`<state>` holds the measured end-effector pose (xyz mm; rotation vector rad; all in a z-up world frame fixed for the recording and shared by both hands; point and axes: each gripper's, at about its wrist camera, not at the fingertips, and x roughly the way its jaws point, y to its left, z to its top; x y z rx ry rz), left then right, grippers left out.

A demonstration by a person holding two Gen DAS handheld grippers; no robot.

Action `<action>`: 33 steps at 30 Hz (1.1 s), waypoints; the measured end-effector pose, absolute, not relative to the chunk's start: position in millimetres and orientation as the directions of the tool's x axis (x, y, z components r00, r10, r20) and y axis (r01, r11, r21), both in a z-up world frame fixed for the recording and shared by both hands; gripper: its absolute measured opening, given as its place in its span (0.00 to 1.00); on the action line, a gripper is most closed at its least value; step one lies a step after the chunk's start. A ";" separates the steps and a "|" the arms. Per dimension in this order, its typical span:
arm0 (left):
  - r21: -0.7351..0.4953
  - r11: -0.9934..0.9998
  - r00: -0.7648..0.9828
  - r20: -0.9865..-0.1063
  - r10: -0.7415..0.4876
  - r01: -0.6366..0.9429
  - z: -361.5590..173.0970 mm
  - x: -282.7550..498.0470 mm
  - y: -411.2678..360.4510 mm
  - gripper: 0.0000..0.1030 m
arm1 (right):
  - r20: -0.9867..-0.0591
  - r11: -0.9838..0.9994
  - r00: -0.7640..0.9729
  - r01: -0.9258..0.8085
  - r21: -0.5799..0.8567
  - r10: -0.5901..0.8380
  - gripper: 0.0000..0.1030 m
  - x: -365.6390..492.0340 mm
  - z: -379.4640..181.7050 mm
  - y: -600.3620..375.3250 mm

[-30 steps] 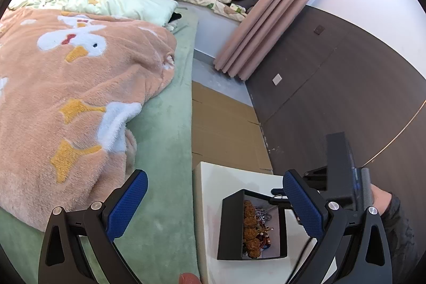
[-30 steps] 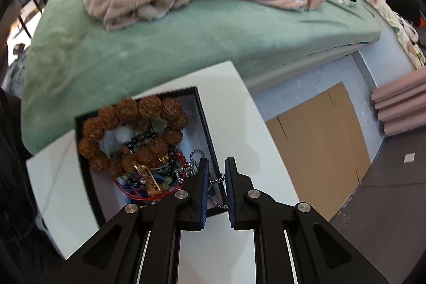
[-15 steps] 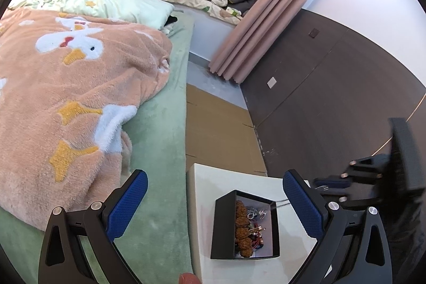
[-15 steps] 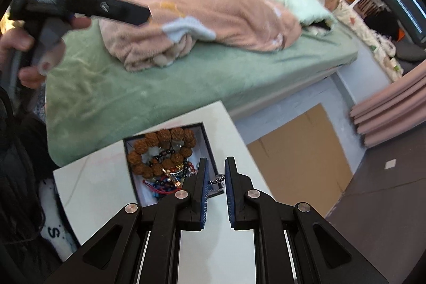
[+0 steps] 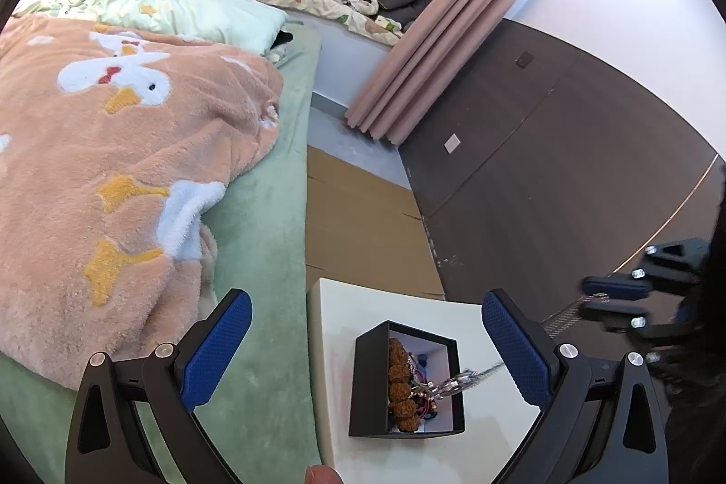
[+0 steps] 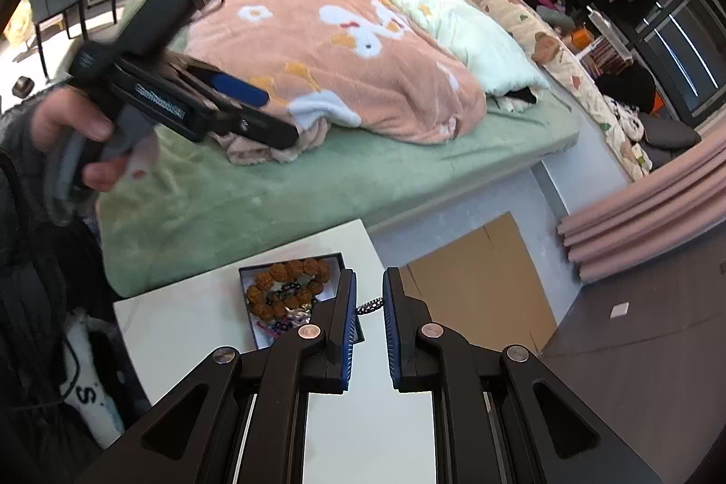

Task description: Organize jewelry

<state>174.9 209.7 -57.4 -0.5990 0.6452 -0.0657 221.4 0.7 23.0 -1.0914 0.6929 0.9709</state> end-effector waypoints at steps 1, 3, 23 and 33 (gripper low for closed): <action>-0.542 0.831 0.803 -0.547 -0.237 -0.123 -57.2 174.3 210.1 0.98 | -0.859 0.166 0.431 -0.902 -0.399 0.276 0.13 224.4 14.0 2.6; -0.539 0.832 0.801 -0.551 -0.233 -0.128 -56.7 174.1 210.9 0.98 | -0.873 0.208 0.421 -0.903 -0.377 0.247 0.19 232.9 -0.3 5.3; -0.451 0.889 0.794 -0.567 -0.220 -0.076 -38.3 144.9 144.9 1.00 | -0.837 0.729 0.359 -0.681 0.067 0.413 0.90 226.0 -14.1 -148.8; -0.321 0.946 0.774 -0.608 -0.175 -0.038 -6.5 98.5 82.1 1.00 | -0.774 0.833 0.458 -0.531 0.156 0.438 0.92 182.4 9.7 -208.0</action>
